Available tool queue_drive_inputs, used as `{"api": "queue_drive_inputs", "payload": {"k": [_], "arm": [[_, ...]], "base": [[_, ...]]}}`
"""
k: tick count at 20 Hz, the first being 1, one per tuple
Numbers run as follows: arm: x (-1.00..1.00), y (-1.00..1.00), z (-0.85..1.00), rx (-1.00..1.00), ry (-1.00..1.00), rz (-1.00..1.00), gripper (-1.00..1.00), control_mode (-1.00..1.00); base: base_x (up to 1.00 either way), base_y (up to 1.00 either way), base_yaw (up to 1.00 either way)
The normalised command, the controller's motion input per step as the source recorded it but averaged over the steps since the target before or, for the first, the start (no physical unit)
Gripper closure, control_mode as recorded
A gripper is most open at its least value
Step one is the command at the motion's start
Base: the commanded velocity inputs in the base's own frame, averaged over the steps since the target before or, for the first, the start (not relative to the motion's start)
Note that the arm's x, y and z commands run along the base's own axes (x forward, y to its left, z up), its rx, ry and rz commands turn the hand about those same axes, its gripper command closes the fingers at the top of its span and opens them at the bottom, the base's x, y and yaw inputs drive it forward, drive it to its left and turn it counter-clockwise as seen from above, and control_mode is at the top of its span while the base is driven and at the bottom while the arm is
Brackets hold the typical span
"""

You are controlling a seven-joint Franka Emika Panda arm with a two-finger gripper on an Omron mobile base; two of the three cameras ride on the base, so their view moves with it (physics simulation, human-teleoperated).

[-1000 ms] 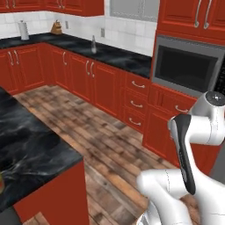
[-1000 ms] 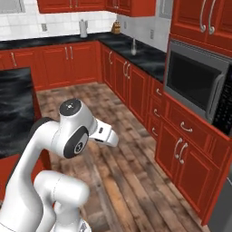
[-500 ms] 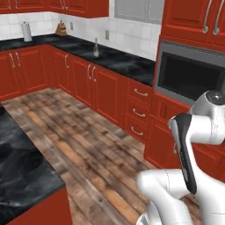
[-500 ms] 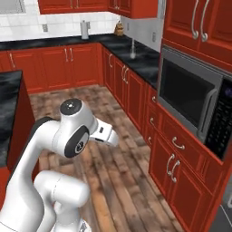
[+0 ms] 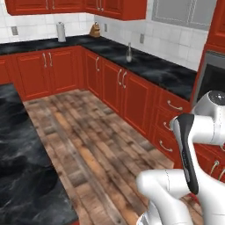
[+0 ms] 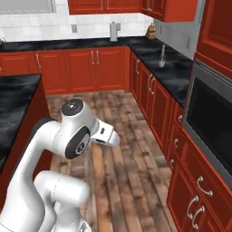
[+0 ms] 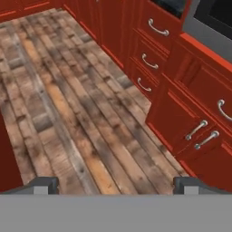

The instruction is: There is a wine glass and glass cup on the dining counter. Place the wine bottle next to the wine glass and the juice bottle next to the glass cup.

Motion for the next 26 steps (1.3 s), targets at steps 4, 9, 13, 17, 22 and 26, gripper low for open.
{"api": "queue_drive_inputs", "payload": {"k": [4,9,13,17,22,26], "arm": [[0.00,0.00,0.00,0.00,0.00,0.00,-1.00,1.00],[0.00,0.00,0.00,0.00,0.00,0.00,-1.00,1.00],[0.00,0.00,0.00,0.00,0.00,0.00,-1.00,1.00],[0.00,0.00,0.00,0.00,0.00,0.00,-1.00,1.00],[0.00,0.00,0.00,0.00,0.00,0.00,-1.00,1.00],[0.00,0.00,0.00,0.00,0.00,0.00,-1.00,1.00]], "base": [[0.87,-0.02,0.26],[0.90,-0.05,0.17],[0.91,-0.11,0.11],[0.94,-0.16,0.03],[0.93,-0.18,0.02],[0.92,-0.21,0.02]]}}
